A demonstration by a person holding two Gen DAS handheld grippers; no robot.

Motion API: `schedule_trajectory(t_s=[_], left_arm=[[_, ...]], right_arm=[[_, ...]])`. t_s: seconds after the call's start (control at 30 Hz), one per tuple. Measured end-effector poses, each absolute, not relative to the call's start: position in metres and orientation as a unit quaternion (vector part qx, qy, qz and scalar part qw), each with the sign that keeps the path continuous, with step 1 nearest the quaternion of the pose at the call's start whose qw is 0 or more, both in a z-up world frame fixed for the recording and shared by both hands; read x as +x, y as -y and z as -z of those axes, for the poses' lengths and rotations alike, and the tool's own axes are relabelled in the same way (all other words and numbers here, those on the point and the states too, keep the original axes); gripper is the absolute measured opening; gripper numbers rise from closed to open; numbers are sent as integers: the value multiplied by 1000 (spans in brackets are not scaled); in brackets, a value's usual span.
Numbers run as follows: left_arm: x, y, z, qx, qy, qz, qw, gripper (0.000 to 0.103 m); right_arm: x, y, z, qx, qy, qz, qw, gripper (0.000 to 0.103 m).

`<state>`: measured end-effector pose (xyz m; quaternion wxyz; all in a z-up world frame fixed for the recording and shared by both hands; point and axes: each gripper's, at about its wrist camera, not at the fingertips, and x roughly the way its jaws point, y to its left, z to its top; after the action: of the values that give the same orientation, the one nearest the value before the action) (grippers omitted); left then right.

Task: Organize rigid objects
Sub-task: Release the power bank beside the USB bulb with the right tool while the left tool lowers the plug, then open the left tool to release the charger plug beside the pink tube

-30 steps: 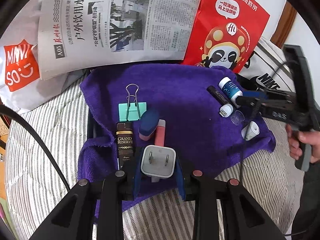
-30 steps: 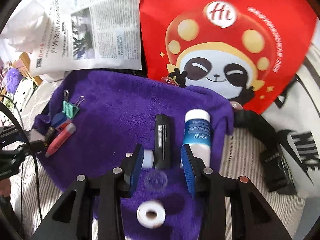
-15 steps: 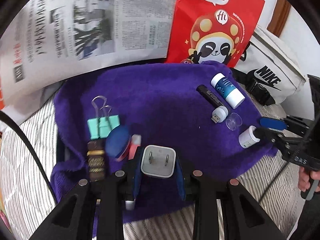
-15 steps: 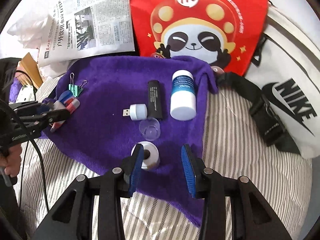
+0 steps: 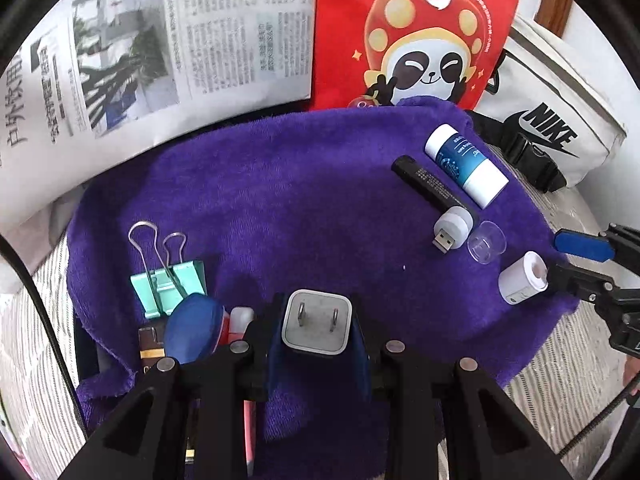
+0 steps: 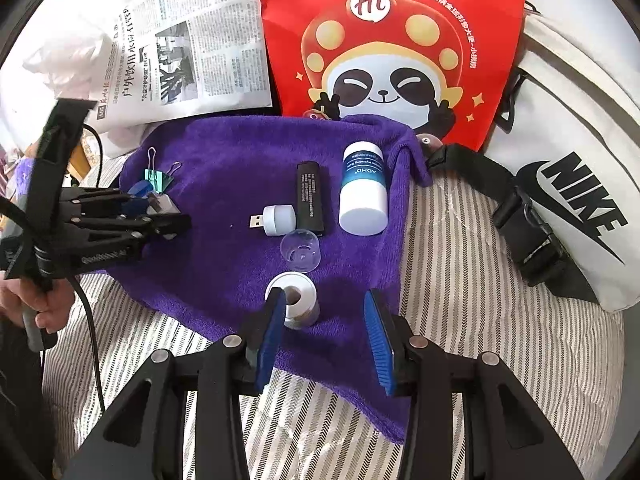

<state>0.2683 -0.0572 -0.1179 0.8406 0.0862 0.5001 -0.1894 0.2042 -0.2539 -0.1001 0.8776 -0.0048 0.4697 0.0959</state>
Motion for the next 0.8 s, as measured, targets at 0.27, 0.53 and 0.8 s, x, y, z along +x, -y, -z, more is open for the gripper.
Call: schedule_trajectory(t_s=[0.27,0.53,0.8], left_arm=[[263,57,115,93,-505,198,835,40],[246,64,112,104,-520,185,827,61],[215,53,82,98,-497,145,850,84]], right_arm=[[206,251,104,1,-473,-102,875,43],[187,252,84,3,-462,-102,881,60],[174,254,75,48,-464,-96,880,83]])
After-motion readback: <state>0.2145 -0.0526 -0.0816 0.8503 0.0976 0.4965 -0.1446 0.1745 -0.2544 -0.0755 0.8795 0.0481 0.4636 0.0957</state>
